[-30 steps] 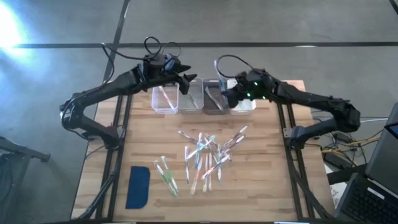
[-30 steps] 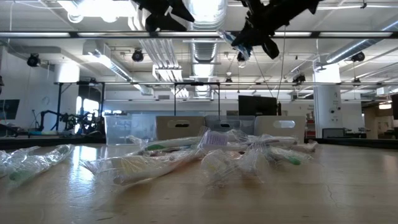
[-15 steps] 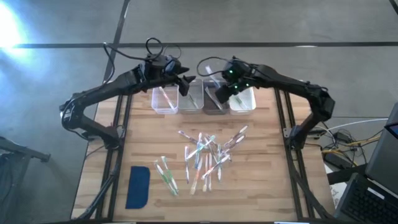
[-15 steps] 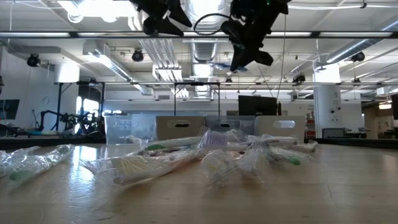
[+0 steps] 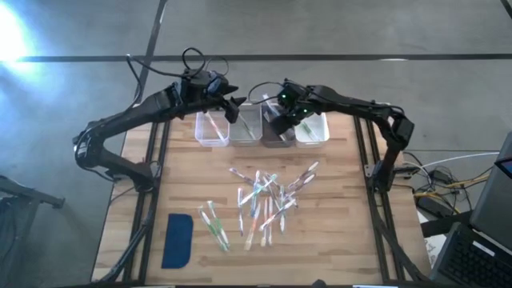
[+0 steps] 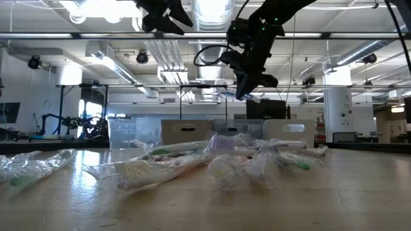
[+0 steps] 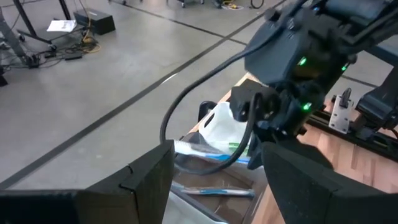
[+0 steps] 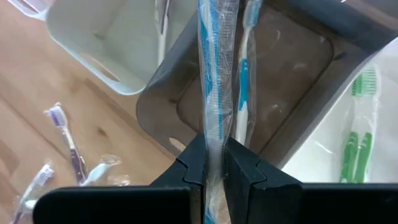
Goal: Pick & Place Toothbrushes
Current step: Put the blue toothbrush into the black transparent bin
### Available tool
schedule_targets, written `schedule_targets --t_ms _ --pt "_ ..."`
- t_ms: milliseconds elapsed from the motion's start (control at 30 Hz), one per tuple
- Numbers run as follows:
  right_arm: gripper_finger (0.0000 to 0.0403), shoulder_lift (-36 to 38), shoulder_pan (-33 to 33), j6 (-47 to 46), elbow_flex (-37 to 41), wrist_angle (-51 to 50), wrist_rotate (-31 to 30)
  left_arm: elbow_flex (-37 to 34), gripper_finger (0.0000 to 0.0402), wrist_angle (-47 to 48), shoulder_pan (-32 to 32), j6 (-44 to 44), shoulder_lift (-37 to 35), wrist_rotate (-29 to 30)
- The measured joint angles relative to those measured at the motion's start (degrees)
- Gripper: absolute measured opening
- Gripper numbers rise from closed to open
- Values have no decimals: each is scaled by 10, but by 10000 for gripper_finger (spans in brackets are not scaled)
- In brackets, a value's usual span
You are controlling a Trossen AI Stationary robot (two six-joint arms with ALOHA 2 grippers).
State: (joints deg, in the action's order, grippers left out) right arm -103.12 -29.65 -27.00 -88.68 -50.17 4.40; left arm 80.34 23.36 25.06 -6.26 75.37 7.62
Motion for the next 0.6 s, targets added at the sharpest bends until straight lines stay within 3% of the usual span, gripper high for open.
schedule_targets --t_ms 600 --pt "23 -57 -18 2 2 10 7 0 248 34 0 -1 -3 0"
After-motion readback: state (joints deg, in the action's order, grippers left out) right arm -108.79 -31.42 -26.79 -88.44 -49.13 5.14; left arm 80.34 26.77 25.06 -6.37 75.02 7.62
